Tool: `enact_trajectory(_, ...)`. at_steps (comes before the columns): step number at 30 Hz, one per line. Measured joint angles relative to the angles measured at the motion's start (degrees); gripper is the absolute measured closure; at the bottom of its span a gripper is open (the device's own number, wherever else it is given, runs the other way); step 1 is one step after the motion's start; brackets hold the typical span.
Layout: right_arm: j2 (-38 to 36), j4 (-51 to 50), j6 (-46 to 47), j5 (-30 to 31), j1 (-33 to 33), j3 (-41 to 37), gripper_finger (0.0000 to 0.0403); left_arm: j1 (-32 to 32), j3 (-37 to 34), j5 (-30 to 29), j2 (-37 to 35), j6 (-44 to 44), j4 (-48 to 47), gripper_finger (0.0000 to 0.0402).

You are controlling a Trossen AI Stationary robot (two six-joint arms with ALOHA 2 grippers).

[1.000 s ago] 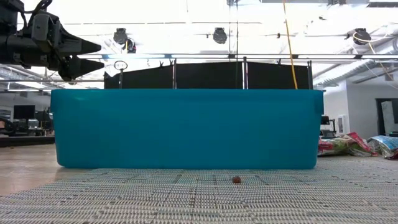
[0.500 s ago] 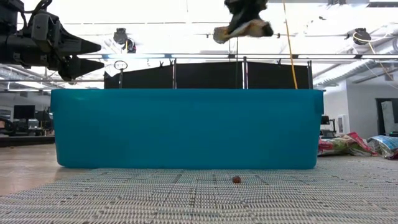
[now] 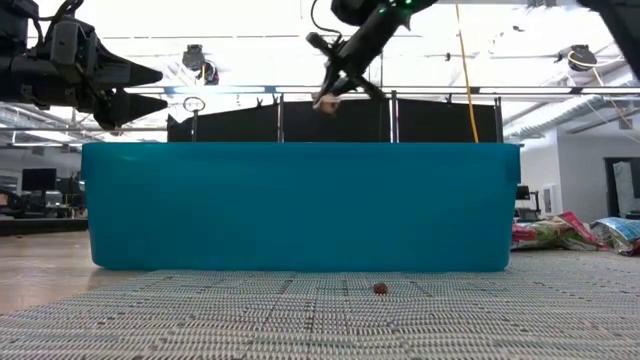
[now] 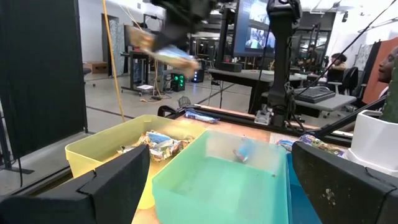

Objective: Pick and place Granola Bars by type
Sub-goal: Put the yellow granola bar into the yellow bin

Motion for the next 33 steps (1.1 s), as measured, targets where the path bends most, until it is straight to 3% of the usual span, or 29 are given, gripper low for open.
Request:
enact_trajectory(8, 8.68, 0.62, 2.36, 6.91, -2.93, 9.48, 0.0403, -0.02, 0.0, 0.0, 0.0, 0.0, 0.0, 0.0009)
enact_trajectory(33, 20.14, -3.13, 7.0, 10.07, -3.61, 9.59, 0.0403, 0.0, -0.02, 0.0, -0.02, 0.02, -0.02, 0.0009)
